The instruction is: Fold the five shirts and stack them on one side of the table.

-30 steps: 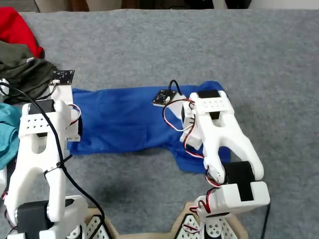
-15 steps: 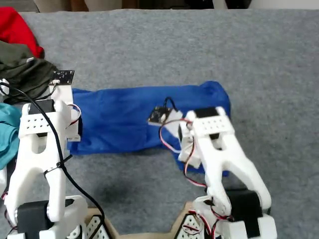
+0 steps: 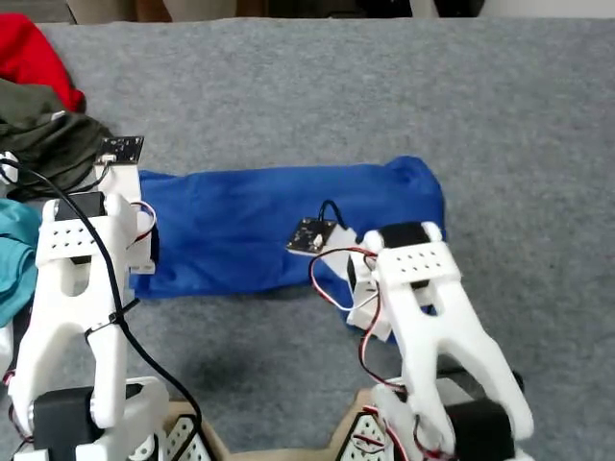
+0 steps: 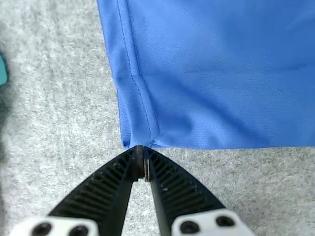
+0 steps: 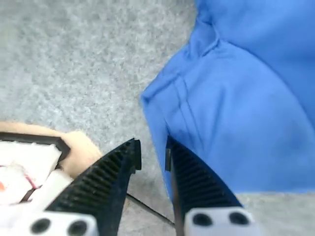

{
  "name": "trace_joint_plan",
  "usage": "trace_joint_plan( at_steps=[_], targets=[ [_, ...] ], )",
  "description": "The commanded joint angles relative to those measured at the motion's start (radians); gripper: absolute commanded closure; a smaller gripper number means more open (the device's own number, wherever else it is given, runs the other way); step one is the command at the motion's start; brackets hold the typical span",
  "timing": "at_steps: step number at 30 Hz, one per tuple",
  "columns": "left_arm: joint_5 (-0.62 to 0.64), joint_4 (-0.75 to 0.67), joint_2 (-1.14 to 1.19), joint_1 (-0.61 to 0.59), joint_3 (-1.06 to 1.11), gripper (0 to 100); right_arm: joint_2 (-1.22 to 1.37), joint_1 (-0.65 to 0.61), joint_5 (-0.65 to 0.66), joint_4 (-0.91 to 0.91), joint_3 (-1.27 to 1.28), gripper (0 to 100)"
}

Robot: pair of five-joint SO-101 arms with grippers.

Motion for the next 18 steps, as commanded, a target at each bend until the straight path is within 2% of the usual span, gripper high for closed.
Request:
trace_joint_plan(
  at_steps=[1, 7, 14, 18],
  targets=[
    [-0.002, 0.011, -0.035, -0.003, -0.005, 98, -0.105, -0.008, -0.009, 0.077, -0.073, 88.9],
    [-0.002, 0.015, -0.039, -0.008, -0.005, 98, -0.139, 0.008, -0.003, 0.02, -0.033, 88.9],
    [-0.006, 0.049, -0.041, -0.009, -0.011, 98, -0.147, 0.015, 0.104, -0.123, 0.196, 88.2],
    [-0.008, 0.051, -0.042, -0.009, -0.012, 98, -0.147, 0.015, 0.118, -0.201, 0.252, 81.0]
  ],
)
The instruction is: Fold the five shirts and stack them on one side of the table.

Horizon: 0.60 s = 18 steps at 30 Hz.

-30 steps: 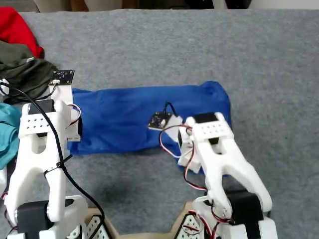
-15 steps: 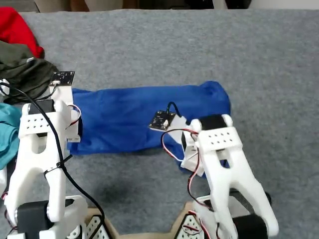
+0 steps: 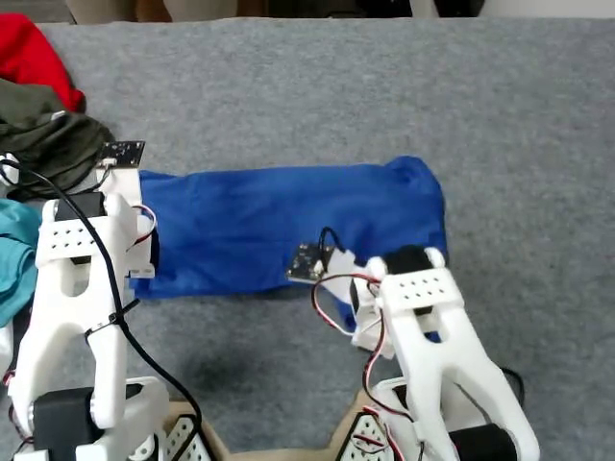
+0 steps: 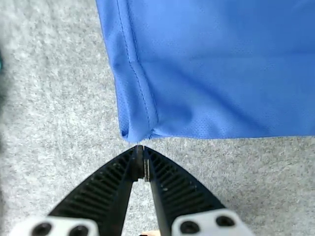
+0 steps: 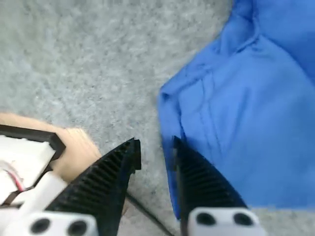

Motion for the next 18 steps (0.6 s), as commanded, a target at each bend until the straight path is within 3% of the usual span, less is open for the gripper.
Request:
trace_joint_plan(
  at_steps=[1, 12, 18],
  targets=[
    [-0.011, 0.008, -0.039, -0.009, -0.009, 98, -0.039, 0.012, 0.017, -0.071, 0.028, 79.3],
    [-0.049, 0.008, -0.039, -0.011, -0.008, 98, 0.002, 0.012, 0.044, -0.167, 0.051, 77.3],
    [-0.049, 0.008, -0.039, -0.011, -0.006, 98, 0.131, 0.012, 0.043, -0.238, 0.067, 93.7]
  ],
)
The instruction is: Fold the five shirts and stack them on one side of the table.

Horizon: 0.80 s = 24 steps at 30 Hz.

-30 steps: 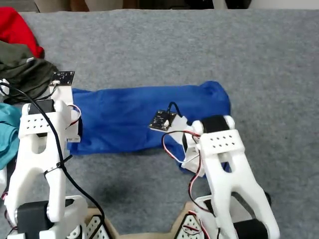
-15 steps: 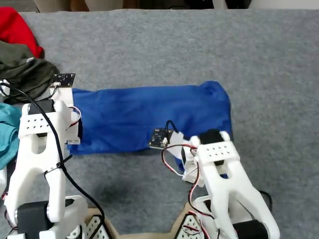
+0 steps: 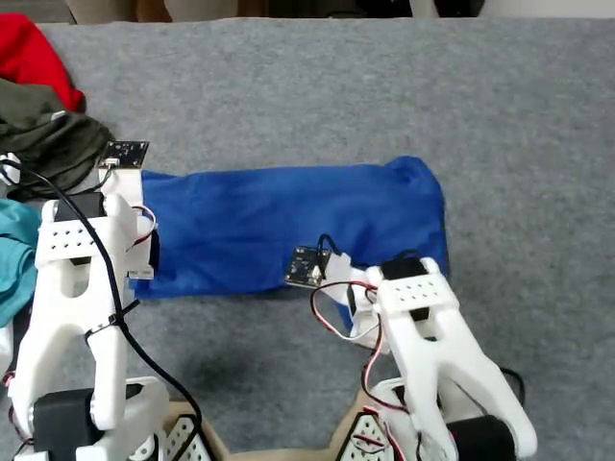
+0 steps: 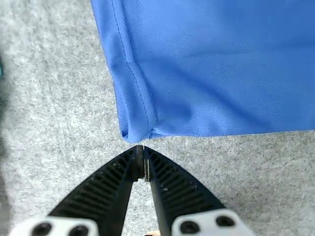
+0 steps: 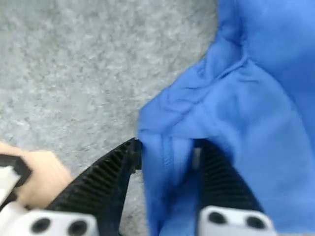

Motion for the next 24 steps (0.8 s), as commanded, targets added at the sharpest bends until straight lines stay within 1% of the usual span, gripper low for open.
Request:
trace_joint_plan(
  at_steps=[1, 3, 7, 16, 21, 24],
  targets=[
    [-0.008, 0.008, -0.033, -0.011, -0.006, 98, 0.071, 0.008, 0.006, -0.017, -0.002, 96.4],
    [-0.008, 0.008, -0.033, -0.011, -0.006, 98, 0.085, 0.01, -0.005, -0.017, -0.021, 98.4],
    [-0.008, 0.008, -0.033, -0.011, -0.006, 98, 0.058, 0.01, -0.06, 0.012, -0.081, 98.6],
    [-0.006, 0.008, -0.033, -0.011, -0.009, 98, -0.031, 0.01, -0.075, 0.253, -0.377, 98.7],
    [-0.006, 0.008, -0.033, -0.011, -0.012, 98, -0.03, 0.01, -0.058, 0.273, -0.461, 98.7],
    [-0.006, 0.008, -0.033, -0.011, -0.012, 98, -0.028, 0.012, 0.037, 0.276, -0.489, 98.8]
  ],
)
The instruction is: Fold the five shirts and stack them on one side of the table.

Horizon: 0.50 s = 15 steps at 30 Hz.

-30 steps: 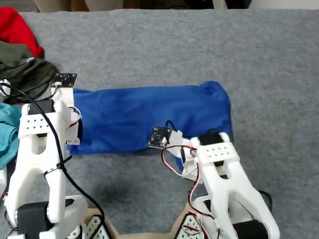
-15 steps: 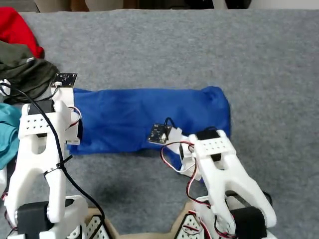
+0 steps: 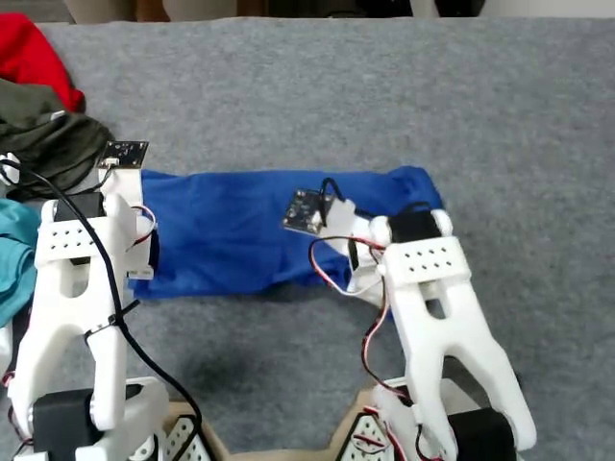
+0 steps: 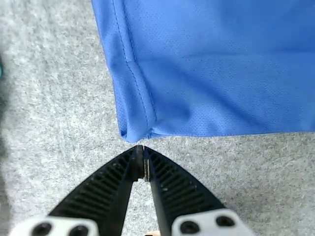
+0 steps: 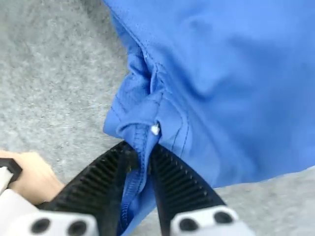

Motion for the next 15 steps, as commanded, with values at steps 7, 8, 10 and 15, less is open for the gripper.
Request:
trace_joint_plan(
  at_steps=[7, 8, 10, 15],
  targets=[
    [-0.006, 0.008, -0.033, -0.011, -0.012, 98, 0.12, 0.076, 0.153, 0.011, -0.214, 99.3],
    [-0.006, 0.008, -0.033, -0.011, -0.012, 98, 0.154, 0.087, 0.158, 0.011, -0.246, 99.3],
    [-0.006, 0.008, -0.033, -0.011, -0.012, 98, 0.222, 0.096, 0.178, 0.029, -0.315, 99.3],
    [-0.006, 0.008, -0.033, -0.011, -0.006, 98, 0.377, 0.09, 0.183, 0.098, -0.513, 99.3]
  ],
)
